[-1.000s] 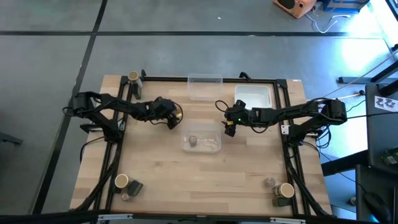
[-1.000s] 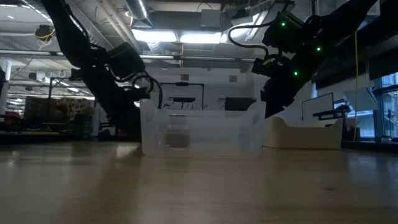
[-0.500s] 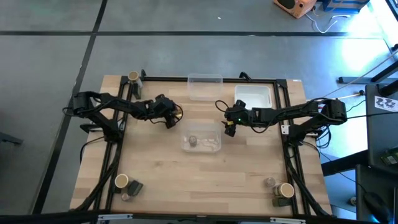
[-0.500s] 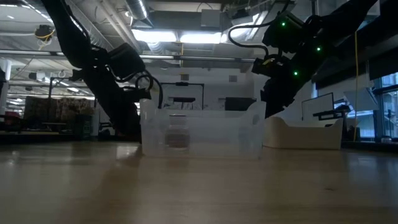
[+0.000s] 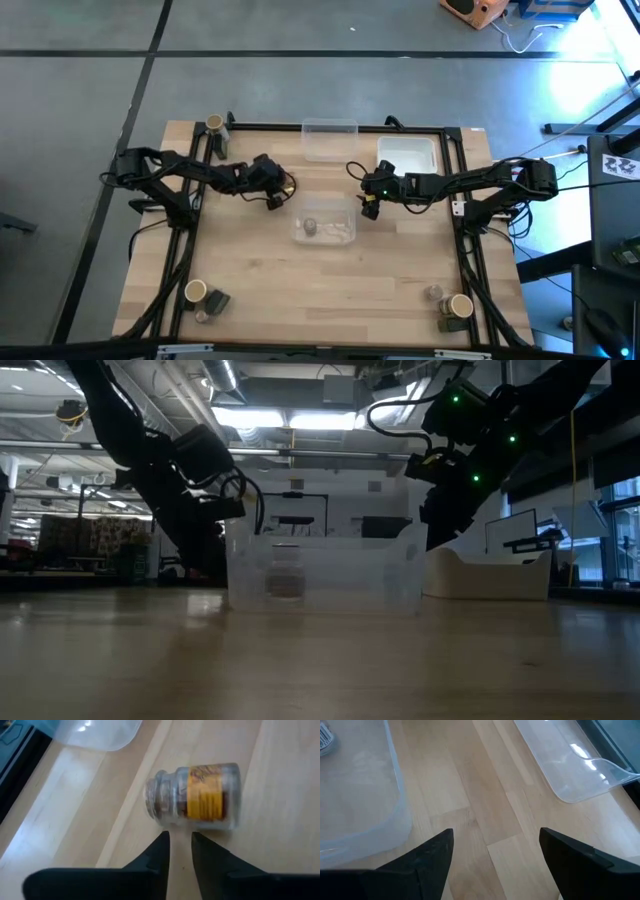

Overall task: Sort spices by type
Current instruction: Put the top left transparent seasoning bottle into the bottom transparent bin

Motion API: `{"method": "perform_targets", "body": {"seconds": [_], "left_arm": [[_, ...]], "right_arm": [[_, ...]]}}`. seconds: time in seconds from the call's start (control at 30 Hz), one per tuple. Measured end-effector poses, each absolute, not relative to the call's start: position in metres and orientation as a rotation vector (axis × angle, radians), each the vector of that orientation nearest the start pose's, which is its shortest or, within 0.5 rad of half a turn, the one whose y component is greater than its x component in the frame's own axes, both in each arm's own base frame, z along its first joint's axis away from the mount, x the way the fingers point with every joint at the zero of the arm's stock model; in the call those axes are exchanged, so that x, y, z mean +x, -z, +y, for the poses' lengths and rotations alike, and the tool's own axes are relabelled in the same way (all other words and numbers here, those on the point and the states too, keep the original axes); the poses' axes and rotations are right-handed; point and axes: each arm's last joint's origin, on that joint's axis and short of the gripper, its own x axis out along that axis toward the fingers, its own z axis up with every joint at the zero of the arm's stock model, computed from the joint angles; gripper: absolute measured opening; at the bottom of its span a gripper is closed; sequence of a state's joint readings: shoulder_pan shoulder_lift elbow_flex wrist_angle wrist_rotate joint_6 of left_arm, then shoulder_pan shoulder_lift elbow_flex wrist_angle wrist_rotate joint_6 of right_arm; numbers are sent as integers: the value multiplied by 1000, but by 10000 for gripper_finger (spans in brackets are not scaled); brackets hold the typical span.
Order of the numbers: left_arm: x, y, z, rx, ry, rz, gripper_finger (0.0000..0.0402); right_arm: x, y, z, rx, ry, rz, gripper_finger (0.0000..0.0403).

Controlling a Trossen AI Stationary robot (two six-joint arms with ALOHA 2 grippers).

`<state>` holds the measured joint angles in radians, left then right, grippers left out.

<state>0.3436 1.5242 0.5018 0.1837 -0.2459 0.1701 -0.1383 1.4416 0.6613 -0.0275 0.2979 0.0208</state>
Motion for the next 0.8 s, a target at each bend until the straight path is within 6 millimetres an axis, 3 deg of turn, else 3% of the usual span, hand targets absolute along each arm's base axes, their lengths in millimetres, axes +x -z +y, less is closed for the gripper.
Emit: {"method": "perform_targets", "body": {"seconds": [0.4, 0.8], "left_arm": [[233, -119, 89, 130, -466, 911, 25], [223, -156, 86, 104, -502, 775, 20]], "right_arm": [[265, -167, -45, -45, 417, 806, 293], [265, -167, -45, -45, 417, 805, 293]]}}
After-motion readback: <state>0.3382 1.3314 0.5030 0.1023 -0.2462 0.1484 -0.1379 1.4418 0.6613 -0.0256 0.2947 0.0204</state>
